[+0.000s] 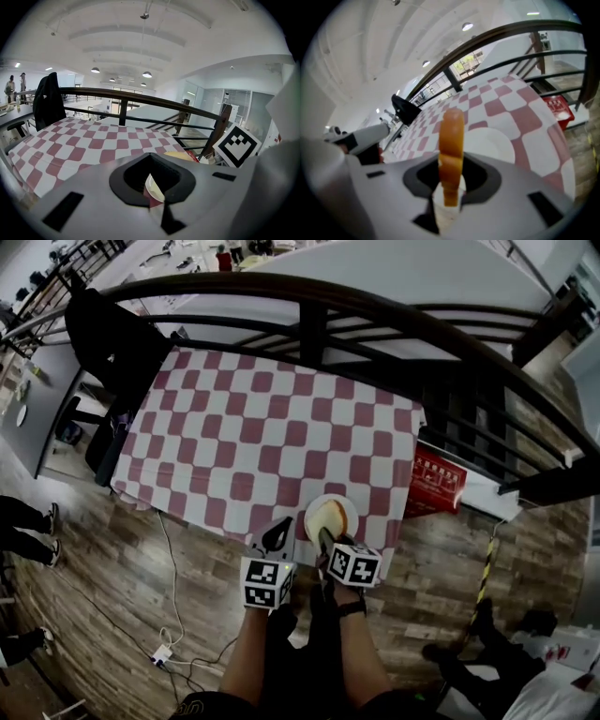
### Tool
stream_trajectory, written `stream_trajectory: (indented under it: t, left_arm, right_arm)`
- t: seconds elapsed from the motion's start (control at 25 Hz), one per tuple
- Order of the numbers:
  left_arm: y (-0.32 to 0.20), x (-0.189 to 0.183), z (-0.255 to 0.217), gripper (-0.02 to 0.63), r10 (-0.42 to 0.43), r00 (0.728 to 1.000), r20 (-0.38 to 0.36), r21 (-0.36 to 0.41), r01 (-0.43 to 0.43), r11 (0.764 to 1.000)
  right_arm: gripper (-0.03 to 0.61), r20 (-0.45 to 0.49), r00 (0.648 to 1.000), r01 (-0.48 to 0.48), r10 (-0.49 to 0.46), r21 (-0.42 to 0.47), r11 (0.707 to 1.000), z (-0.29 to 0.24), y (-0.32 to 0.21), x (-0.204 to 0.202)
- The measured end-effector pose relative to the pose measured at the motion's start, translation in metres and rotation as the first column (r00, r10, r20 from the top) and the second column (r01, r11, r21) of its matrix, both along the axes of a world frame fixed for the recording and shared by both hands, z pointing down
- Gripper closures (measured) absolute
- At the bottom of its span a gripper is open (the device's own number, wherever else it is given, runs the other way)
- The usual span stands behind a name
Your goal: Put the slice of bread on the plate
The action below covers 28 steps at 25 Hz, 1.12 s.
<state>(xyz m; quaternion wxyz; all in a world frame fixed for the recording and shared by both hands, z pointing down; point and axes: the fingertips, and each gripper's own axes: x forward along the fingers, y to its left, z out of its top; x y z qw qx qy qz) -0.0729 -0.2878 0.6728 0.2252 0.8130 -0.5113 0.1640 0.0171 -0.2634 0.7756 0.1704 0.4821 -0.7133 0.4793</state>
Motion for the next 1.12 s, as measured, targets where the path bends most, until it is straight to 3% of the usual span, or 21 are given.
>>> stream_trajectory:
  t: [0.12, 0.28, 0.44, 0.52, 0.64, 0.72, 0.92, 0.96, 1.04, 1.12]
  left_arm:
    - [0.009, -0.002, 0.009, 0.595, -0.019, 1.0, 0.002, -0.02, 0.019, 1.0]
    - [-0.005, 0.003, 0.006, 0.596, -0.014, 1.0, 0.009, 0.002, 0.014, 1.0]
    - [-0.004, 0.004, 0.011, 0.595, -0.023, 1.0, 0.007, -0.014, 0.023, 1.0]
    - [-0.003, 0.006, 0.01, 0.596, -0.018, 1.0, 0.009, -0.013, 0.018, 1.0]
    - [-0.002, 0.012, 0.009, 0.595, -0.007, 1.0, 0.005, -0.015, 0.007, 1.0]
    - [-0.004, 0.015, 0.006, 0.596, -0.002, 1.0, -0.003, -0.011, 0.002, 1.0]
    - [-0.012, 0.015, -0.019, 0.595, 0.003, 1.0, -0.022, 0.042, -0.002, 0.999]
    - [-0.013, 0.015, -0.027, 0.597, 0.005, 1.0, -0.024, 0.056, -0.004, 0.998]
    - [-0.017, 0.013, -0.046, 0.595, 0.002, 0.999, -0.036, 0.093, 0.001, 0.996]
    - [-0.026, 0.009, -0.068, 0.595, -0.01, 0.999, -0.052, 0.141, 0.017, 0.99]
  right_arm:
    - [0.479, -0.004, 1.0, 0.003, -0.003, -0.011, 1.0, 0.008, -0.003, 0.007]
    - [0.434, -0.149, 0.989, 0.0, -0.005, -0.032, 0.999, 0.015, -0.021, 0.027]
    - [0.305, -0.355, 0.935, -0.002, -0.017, -0.054, 0.999, 0.023, -0.022, 0.047]
    - [0.199, -0.41, 0.912, -0.005, -0.018, -0.055, 0.998, 0.023, -0.023, 0.053]
    - [0.152, -0.462, 0.887, -0.042, 0.019, -0.039, 0.998, 0.021, -0.023, 0.066]
    - [0.152, -0.449, 0.893, -0.054, 0.041, -0.018, 0.998, 0.017, -0.024, 0.07]
    - [0.163, -0.28, 0.96, -0.024, 0.024, 0.003, 1.0, -0.01, -0.03, 0.055]
    - [0.187, -0.279, 0.96, -0.018, 0.024, 0.021, 1.0, -0.021, -0.031, 0.053]
    - [0.35, -0.301, 0.953, -0.009, 0.033, 0.081, 0.997, -0.05, -0.039, 0.052]
    - [0.386, -0.306, 0.951, 0.014, 0.038, 0.167, 0.986, -0.084, -0.053, 0.044]
